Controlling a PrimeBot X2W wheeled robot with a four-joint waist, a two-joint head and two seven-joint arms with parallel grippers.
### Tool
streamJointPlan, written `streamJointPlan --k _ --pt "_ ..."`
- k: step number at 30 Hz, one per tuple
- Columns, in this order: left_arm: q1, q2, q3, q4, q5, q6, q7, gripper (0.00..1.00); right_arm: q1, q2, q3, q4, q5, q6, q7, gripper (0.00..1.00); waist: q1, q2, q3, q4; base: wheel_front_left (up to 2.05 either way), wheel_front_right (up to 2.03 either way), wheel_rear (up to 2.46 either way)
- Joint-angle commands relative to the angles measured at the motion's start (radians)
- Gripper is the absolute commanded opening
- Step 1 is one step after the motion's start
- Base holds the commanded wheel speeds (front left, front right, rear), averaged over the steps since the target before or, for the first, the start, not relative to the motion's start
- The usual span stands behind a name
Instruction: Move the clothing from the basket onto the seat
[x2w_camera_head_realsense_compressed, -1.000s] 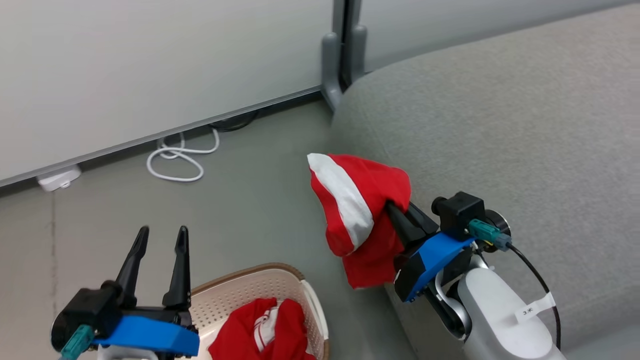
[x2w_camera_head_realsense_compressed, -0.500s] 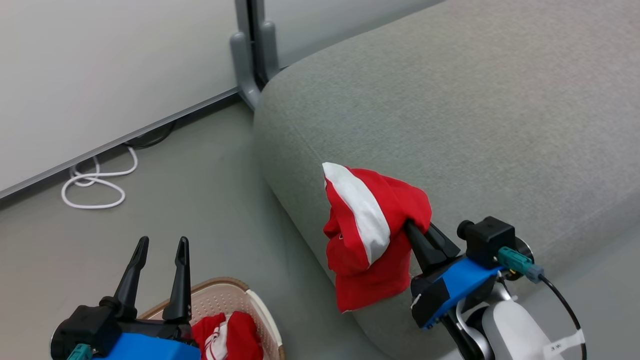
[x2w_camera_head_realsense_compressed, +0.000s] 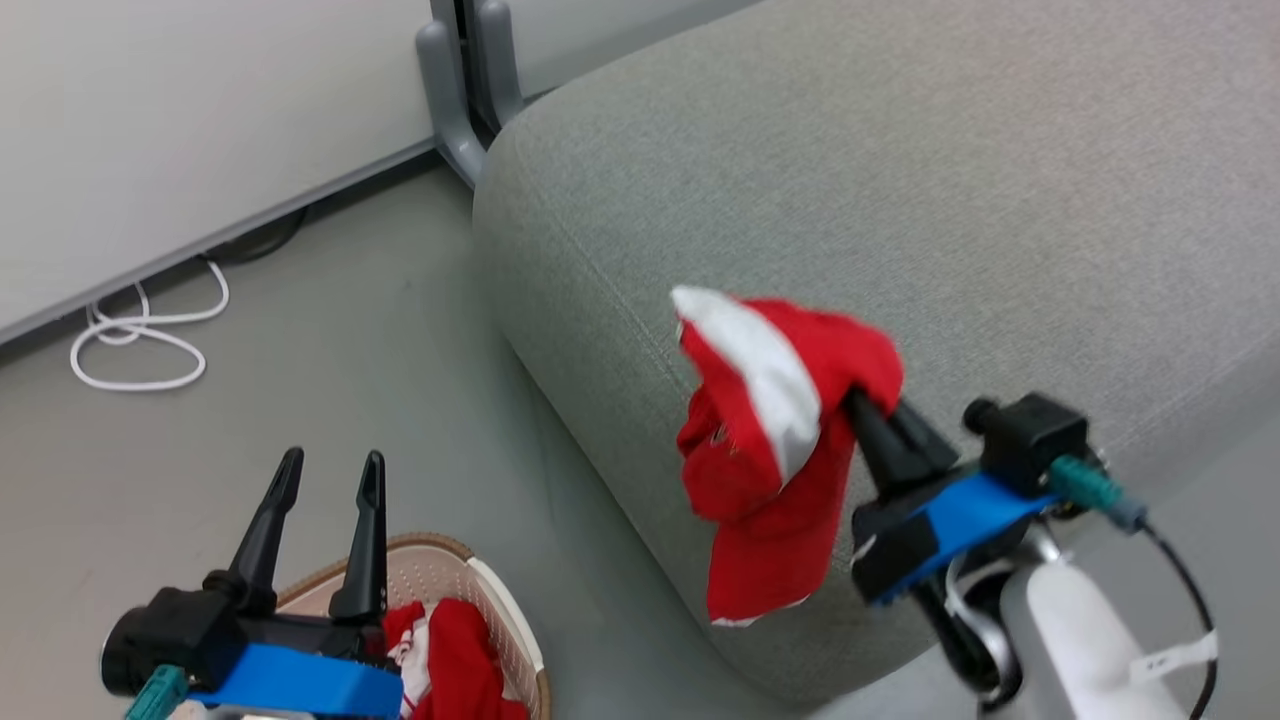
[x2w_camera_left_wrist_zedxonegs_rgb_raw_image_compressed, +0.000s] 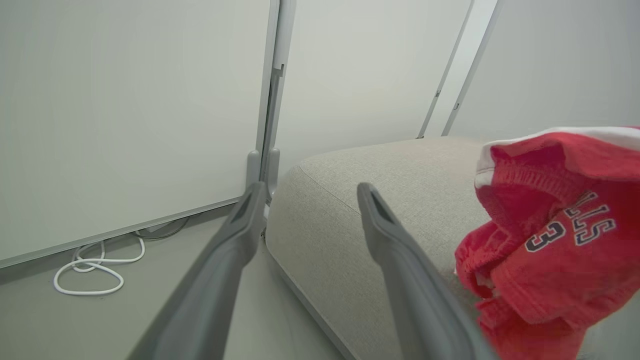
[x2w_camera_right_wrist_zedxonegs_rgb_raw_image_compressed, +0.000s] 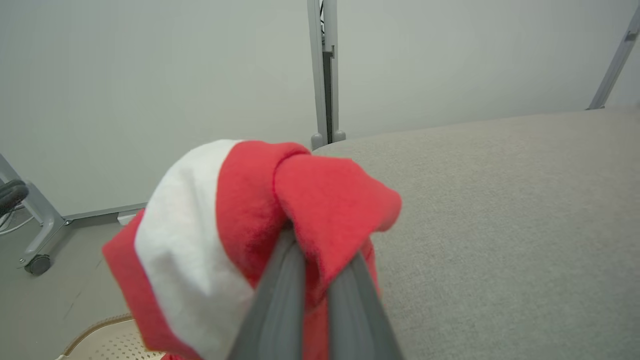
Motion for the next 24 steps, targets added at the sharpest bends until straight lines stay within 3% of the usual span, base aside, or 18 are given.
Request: streamJointPlan --k 1,12,19,24 --pt "-0.025 0.007 -0.004 -0.005 0.009 -0.006 -0.003 1.0 -0.034 -0.002 -0.011 -0.008 0.001 0.0 -0.003 0.0 0.0001 0.0 0.028 0.023 0.0 0.0 0.0" --pt "-0.163 0.064 -0.018 -0.081 0.029 -0.008 0.032 1.0 -0.447 -0.002 -0.273 0.044 -0.028 0.0 0.039 0.0 0.0001 0.0 0.293 0.127 0.0 0.0 0.0" --pt "-0.248 0.101 -0.016 -0.153 0.045 -0.007 0.045 1.0 -0.732 -0.053 -0.494 0.125 -0.066 0.0 0.1 0.0 0.0001 0.0 0.451 0.184 0.0 0.0 0.0" --pt "-0.282 0.1 -0.039 -0.168 0.051 -0.008 0.036 1.0 -0.833 -0.08 -0.628 0.232 -0.13 0.0 0.108 0.0 0.0001 0.0 0.515 0.227 0.0 0.0 0.0"
